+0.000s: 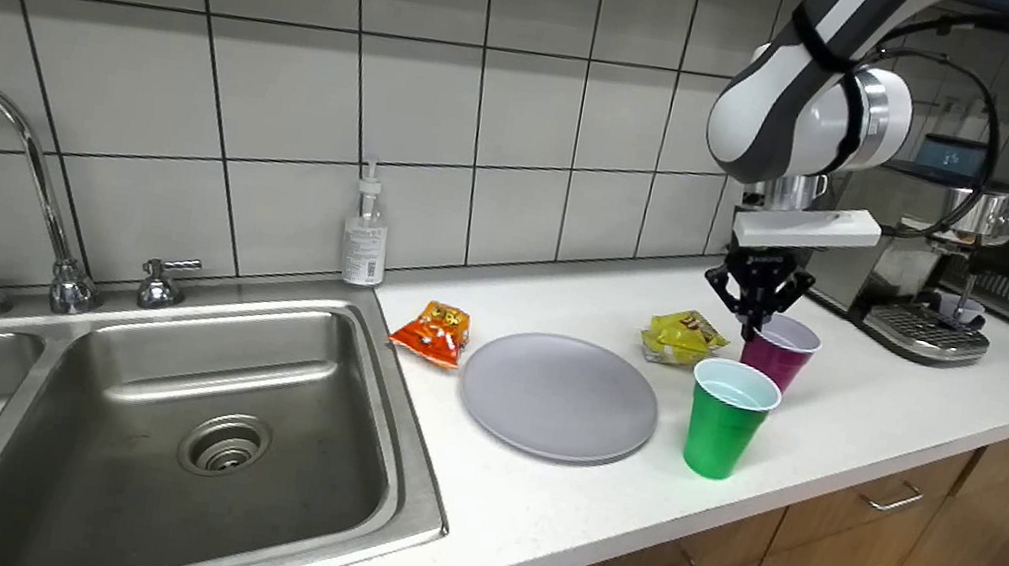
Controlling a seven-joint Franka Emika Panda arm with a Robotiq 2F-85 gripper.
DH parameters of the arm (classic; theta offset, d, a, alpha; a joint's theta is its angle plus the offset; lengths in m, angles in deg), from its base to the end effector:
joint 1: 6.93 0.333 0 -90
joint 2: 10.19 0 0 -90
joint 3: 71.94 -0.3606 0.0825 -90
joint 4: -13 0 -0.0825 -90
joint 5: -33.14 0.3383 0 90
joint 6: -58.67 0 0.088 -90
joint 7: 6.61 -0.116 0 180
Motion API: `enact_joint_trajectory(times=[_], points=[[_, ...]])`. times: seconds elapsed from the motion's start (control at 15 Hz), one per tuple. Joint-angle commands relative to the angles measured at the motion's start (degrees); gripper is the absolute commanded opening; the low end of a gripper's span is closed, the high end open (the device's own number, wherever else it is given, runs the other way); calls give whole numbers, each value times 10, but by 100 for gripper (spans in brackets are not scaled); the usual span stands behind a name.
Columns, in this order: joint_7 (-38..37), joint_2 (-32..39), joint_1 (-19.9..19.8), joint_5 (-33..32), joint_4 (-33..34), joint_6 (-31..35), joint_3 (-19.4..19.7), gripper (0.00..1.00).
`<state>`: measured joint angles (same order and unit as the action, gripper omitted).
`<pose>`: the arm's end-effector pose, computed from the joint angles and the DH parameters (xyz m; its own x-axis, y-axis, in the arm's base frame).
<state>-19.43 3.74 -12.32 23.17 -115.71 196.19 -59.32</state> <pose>0.4902 -0.1589 0.3241 0.9172 -0.3939 -0.0596 -0.3789 -0.9087 0.1751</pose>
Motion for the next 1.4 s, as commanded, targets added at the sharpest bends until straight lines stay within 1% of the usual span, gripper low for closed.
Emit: enact_joint_trajectory(times=[0.0,0.33,1.33], points=[[7,-28,7,-21,3,-22,-9,1],[6,-34,23,-23,14,-23,-29,1],[28,-14,65,-12,54,-23,-84,1]])
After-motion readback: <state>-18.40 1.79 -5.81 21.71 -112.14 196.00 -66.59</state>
